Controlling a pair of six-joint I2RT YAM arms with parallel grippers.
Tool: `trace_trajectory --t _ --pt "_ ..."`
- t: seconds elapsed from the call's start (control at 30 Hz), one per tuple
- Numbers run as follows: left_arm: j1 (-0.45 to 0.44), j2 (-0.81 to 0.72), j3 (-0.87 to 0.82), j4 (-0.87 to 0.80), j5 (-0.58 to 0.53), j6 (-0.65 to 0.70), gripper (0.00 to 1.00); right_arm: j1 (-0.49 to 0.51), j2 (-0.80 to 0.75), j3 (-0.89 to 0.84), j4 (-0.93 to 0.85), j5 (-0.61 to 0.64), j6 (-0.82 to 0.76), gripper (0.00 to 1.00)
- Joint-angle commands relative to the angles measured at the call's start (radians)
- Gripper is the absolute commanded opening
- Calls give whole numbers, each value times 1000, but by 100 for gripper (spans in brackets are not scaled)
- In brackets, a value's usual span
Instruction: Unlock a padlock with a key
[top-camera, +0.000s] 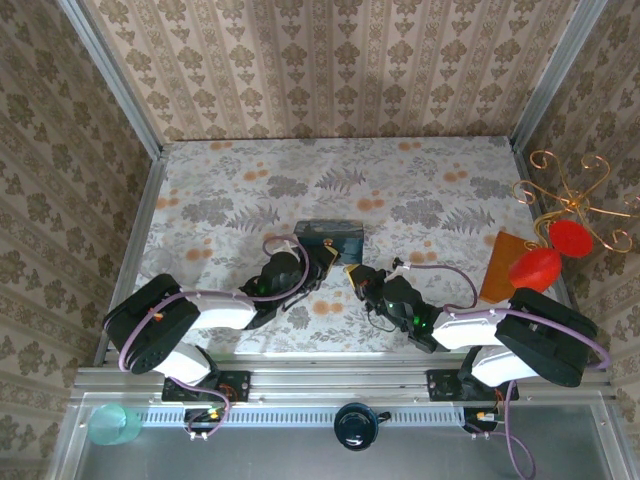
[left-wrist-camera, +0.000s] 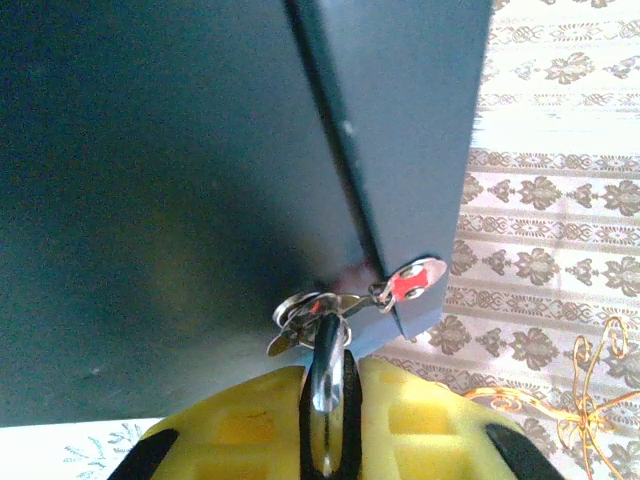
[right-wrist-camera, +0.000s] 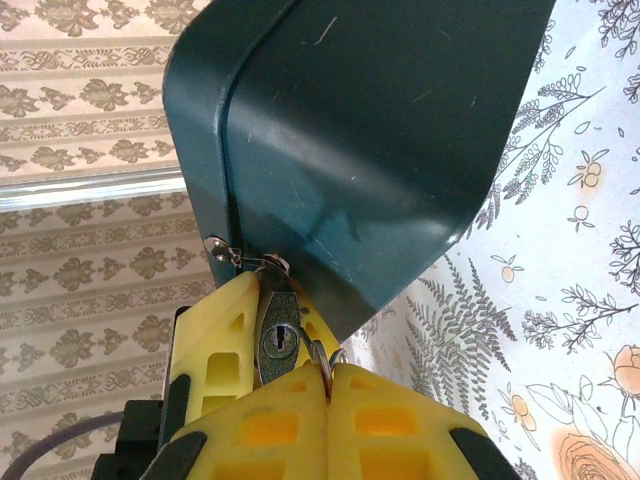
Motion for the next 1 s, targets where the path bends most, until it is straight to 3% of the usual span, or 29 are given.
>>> trace_trajectory --t 0.0,0.1,0.5,0.97 --pt "-14 4 5 87 -4 -6 0 -4 2 -9 36 21 42 0" --pt "-33 3 8 70 -20 1 0 -7 12 -12 84 16 47 0" --pt "-26 22 -2 89 -31 2 0 0 -122 -10 -98 35 28 0" --pt "-27 29 -1 108 -24 -3 0 0 -98 -19 -90 42 46 0"
